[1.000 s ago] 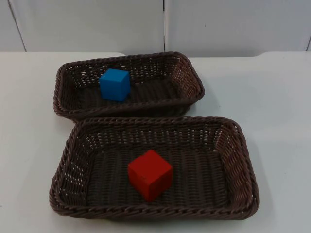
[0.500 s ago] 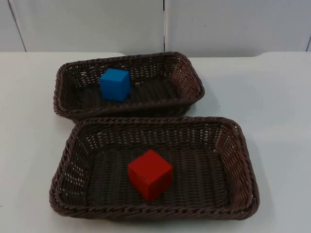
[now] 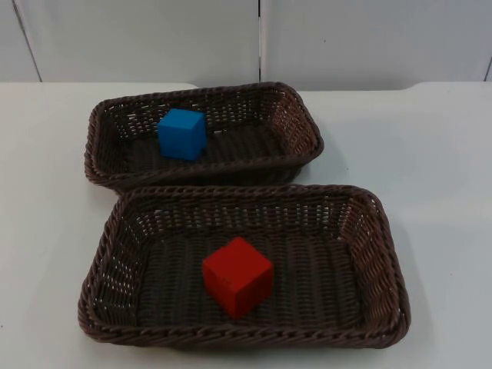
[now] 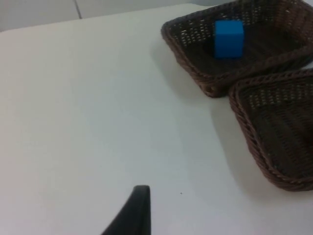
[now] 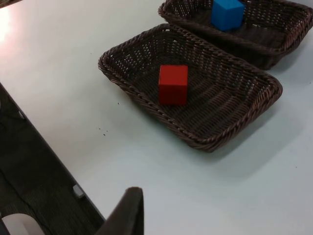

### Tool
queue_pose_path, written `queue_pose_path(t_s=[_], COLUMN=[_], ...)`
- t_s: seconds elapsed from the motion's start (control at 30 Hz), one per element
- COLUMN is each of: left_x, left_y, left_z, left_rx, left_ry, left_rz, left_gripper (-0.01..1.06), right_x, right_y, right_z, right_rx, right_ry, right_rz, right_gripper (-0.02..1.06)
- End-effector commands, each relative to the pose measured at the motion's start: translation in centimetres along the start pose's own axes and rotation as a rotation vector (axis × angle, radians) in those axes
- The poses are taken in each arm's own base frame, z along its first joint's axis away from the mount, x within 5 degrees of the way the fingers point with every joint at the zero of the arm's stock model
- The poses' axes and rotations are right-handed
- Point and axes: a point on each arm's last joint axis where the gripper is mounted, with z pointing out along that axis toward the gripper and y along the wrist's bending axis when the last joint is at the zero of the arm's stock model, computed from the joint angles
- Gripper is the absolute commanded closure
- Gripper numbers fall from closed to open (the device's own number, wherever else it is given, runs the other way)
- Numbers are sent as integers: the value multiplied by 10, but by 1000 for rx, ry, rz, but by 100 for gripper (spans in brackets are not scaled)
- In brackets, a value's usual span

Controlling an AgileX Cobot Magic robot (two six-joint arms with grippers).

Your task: Pick up one cube with the left hand and place it into the upper basket. Pick up one cube with the right hand and place it into the lower basket.

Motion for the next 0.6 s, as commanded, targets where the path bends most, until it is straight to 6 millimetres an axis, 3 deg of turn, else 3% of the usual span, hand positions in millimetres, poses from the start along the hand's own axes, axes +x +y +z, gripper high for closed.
queue_pose_path(t_s=[0.0, 0.57], left_x=[0, 0], left_y=[0, 0], left_z=[1, 1], left_rx=[-31, -119], left_ry=[-8, -5], left_rz=[-18, -62], left_gripper=[0, 0], right_x=[0, 0], right_y=[0, 0], right_z=[0, 0], right_rx=[1, 1], right_ry=[-5, -5], right_rz=[5, 5], right_gripper=[-1, -1])
